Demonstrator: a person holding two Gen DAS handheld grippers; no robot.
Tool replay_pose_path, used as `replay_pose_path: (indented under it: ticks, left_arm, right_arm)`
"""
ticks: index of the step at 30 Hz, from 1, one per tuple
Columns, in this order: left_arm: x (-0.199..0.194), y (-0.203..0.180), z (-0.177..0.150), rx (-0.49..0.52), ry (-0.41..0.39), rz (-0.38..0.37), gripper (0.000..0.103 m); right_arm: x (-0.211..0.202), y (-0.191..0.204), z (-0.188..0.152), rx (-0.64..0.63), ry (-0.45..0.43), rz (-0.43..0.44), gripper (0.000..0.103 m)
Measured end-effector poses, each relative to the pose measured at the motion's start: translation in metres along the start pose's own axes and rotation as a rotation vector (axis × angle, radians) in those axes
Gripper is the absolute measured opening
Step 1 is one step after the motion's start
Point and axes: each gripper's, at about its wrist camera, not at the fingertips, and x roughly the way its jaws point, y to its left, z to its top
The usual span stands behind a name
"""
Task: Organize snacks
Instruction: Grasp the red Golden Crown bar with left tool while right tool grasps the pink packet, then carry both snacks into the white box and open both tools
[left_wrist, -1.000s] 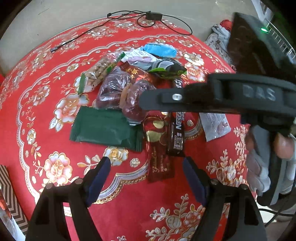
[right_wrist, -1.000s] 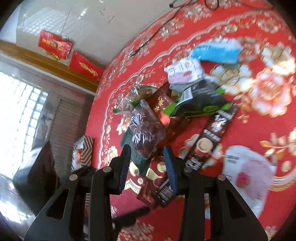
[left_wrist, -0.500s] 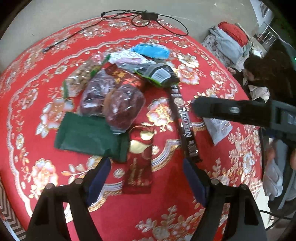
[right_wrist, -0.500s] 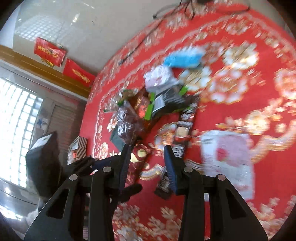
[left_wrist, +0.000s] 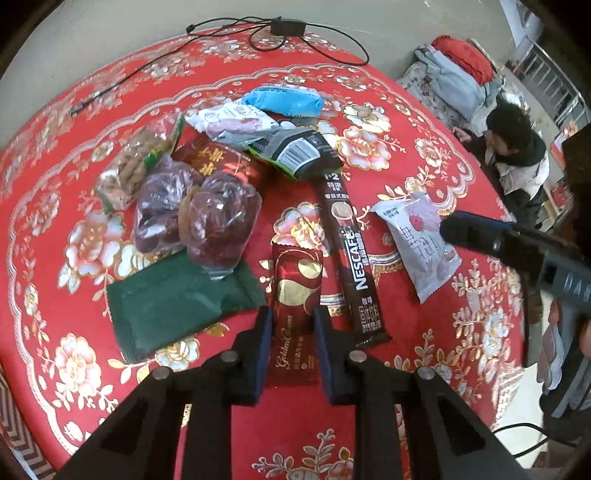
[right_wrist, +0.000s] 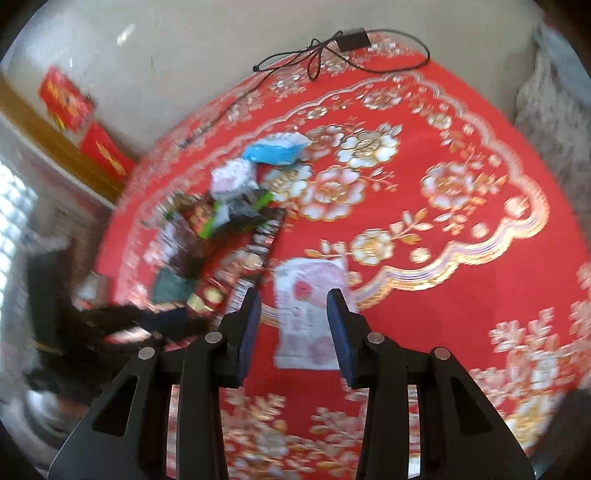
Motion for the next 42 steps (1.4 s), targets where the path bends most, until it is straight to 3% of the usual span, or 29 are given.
replay_pose_path:
  ticks: [2,3,5,11,14,19,25,30,35,42]
  left_arm:
    - [0.002,-0.007,0.0,0.026,0.002,0.021,0.034]
    - [0.002,-0.01,0.0,0.032,0.002,0.018,0.04]
    - [0.003,-0.014,0.001,0.035,-0.002,0.021,0.043]
    - [0.003,-0.011,0.003,0.009,-0.01,0.02,0.042]
    - [0.003,-0.011,0.002,0.016,-0.012,0.056,0.03]
    - [0.0,0.003,-0.001,-0.034,-0.015,-0.001,0.027]
    - [-0.011,0.012,-0.014,-0.057,-0.033,0.006,0.026]
    - [-0.037,0.026,-0.03,-0.087,-0.077,0.02,0.026]
    - [-0.065,0.052,-0.05,-0.139,-0.123,0.053,0.026]
    - [-0.104,0.105,-0.092,-0.263,-0.171,0.156,0.026]
  right_arm:
    - [0.004,0.008,-0.004,-0.068,0.016,-0.072,0.05]
    - [0.007,0.011,-0.005,-0.091,0.023,-0.096,0.05]
    - [0.014,0.013,-0.007,-0.118,0.042,-0.131,0.05]
    - [0.031,0.019,-0.003,-0.148,0.061,-0.175,0.052]
    - [0.036,0.028,-0.002,-0.18,0.063,-0.205,0.057]
    - [0.041,0.041,-0.009,-0.321,0.069,-0.269,0.054]
    - [0.023,0.03,-0.014,-0.303,0.058,-0.211,0.053]
    - [0.004,0.052,-0.021,-0.315,0.019,-0.161,0.053]
    - [0.003,0.101,-0.021,-0.38,0.009,-0.081,0.053]
    - [0.025,0.184,-0.024,-0.517,0.035,0.035,0.053]
